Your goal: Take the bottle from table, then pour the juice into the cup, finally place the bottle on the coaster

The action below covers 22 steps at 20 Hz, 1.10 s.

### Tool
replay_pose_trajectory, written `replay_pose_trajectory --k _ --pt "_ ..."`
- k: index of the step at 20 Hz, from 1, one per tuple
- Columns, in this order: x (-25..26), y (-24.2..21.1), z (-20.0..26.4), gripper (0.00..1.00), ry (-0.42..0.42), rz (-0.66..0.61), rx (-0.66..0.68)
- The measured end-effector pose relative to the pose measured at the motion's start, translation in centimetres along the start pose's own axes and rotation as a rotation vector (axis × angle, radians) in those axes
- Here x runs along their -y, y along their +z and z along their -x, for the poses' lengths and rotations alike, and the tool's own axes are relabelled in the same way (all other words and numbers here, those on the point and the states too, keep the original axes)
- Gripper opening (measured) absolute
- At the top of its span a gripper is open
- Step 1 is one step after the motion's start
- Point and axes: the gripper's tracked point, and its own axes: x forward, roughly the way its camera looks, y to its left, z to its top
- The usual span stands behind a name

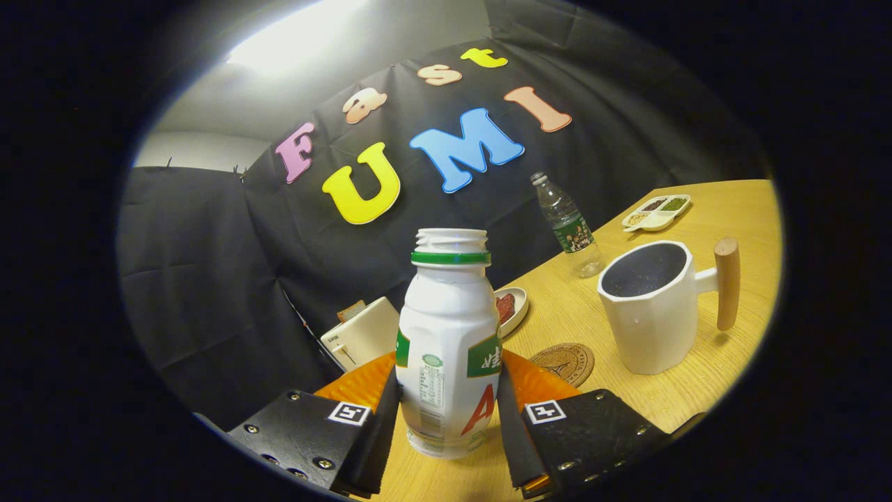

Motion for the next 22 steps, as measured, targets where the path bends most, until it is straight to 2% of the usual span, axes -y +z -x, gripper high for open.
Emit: replay_pose_trajectory --k 8,22 --pt "-0.2 0.7 0.1 0.66 0.038 -0.237 0.046" --pt "-0.3 2.2 0.4 0.65 0.083 -0.518 0.115"
